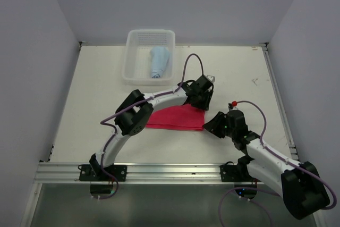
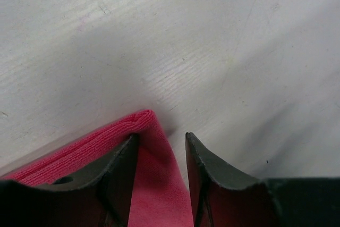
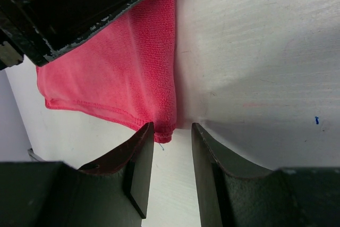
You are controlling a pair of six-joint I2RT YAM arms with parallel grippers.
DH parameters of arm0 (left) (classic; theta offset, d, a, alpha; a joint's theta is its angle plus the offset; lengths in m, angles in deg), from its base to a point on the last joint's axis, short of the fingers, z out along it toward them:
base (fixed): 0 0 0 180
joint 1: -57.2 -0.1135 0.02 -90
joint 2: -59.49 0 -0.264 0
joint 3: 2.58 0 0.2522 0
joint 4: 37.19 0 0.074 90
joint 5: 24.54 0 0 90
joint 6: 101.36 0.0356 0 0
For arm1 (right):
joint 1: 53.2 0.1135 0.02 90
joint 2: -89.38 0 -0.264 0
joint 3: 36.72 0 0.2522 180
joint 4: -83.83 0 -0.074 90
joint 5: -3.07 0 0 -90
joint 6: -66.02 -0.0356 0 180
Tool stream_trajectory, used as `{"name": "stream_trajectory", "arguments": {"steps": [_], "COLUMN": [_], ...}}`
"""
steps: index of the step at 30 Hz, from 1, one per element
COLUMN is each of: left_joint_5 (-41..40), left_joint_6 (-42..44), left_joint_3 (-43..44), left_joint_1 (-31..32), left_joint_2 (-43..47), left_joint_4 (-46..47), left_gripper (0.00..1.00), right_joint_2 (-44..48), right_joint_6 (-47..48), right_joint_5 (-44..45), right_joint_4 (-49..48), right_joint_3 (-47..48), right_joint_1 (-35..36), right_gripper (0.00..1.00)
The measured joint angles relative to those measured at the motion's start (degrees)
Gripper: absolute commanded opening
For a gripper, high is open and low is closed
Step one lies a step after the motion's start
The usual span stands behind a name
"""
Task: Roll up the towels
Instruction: Fold the towel, then roll the towel
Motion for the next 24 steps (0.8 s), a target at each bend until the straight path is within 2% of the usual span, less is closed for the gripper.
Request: {"name": "stream_trajectory", "arguments": {"steps": [13, 16, 17, 19, 20, 24], "left_joint_5": [-7.26, -9.18, -9.55, -10.34, -10.49, -10.69], "left_joint_6": [0.15, 0.17, 0.17, 0.11, 0.07, -0.02], "left_joint_3": [4.26, 5.7, 5.86, 5.99, 6.01, 6.01], "left_joint_1": [1.88, 2.38, 2.47, 2.54, 2.54, 2.62], "left_joint_2": [-2.32, -3.08, -3.19, -3.3, -3.3, -3.3], "left_joint_4": [-5.42, -7.02, -7.26, -7.69, -7.72, -7.72], "left_gripper": [0.3, 0.2, 0.12, 0.08, 0.02, 0.0], "right_joint_2": [-4.42, -4.42, -4.42, -4.42, -4.42, -4.42], "right_joint_6": [0.02, 0.02, 0.04, 0.17, 0.24, 0.31], "right_joint_5": [-0.04, -0.07, -0.07, -0.11, -0.13, -0.2], "right_joint_4": [-4.57, -5.01, -5.09, -5.25, -5.33, -5.42], "right_joint_3": [-0.48, -0.48, -0.48, -0.48, -0.48, -0.52], "right_joint_1": [0.0, 0.0, -0.02, -0.02, 0.0, 0.0], "right_gripper": [0.38, 0.38, 0.38, 0.38, 0.38, 0.39]}}
